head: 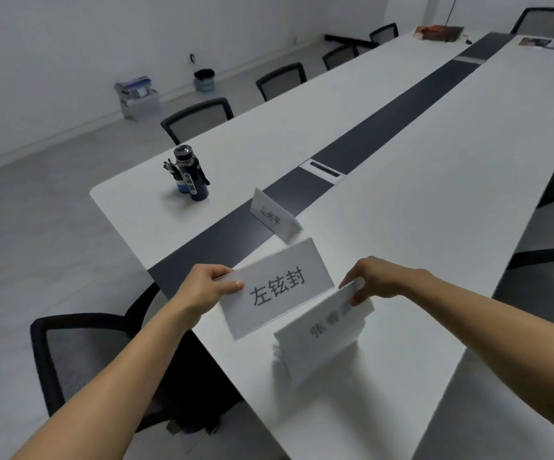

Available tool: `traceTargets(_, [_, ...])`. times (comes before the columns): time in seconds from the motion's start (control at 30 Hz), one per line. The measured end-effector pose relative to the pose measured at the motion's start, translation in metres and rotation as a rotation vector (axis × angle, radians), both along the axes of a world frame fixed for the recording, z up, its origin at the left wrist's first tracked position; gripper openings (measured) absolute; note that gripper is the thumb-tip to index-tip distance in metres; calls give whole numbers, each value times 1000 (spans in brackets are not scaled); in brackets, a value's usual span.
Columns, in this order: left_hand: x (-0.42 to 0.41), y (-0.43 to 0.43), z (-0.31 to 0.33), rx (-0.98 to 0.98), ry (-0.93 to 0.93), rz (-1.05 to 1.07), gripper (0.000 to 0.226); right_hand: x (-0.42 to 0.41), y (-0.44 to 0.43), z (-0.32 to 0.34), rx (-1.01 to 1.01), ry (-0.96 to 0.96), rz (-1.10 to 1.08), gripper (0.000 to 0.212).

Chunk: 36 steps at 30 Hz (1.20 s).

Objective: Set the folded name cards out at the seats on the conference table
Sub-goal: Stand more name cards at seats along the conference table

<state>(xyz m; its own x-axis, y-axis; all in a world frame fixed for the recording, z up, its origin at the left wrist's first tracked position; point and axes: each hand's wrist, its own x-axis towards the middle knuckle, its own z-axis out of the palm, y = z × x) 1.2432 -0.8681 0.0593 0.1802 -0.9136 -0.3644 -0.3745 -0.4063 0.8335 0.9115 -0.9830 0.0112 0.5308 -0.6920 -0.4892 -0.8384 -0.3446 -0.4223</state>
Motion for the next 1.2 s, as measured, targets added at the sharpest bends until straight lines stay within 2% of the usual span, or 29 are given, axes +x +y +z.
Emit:
traceTargets(0.2, [-4, -28, 33, -66, 282, 90, 18, -43, 11, 46, -7, -175, -236, 28])
traceTargets(0.37, [-47, -52, 45, -138, 364, 94, 16, -98, 36, 66, -22, -341, -533, 23])
traceTargets(0.53, [-113, -65, 42, -138, 357, 77, 16, -169, 65, 70, -74, -421, -761, 21])
traceTargets(0.77, [-277, -73, 32, -133, 321, -54, 10, -338, 115, 52, -215, -499, -1105, 17])
traceTargets(0.97, [-434, -82, 11, -142, 262, -107, 14, -489, 147, 59, -300, -507, -1219, 12])
traceTargets(1.2, [-540, -100, -5, -108, 188, -105, 13, -607, 145, 52, -313, -468, -1277, 11])
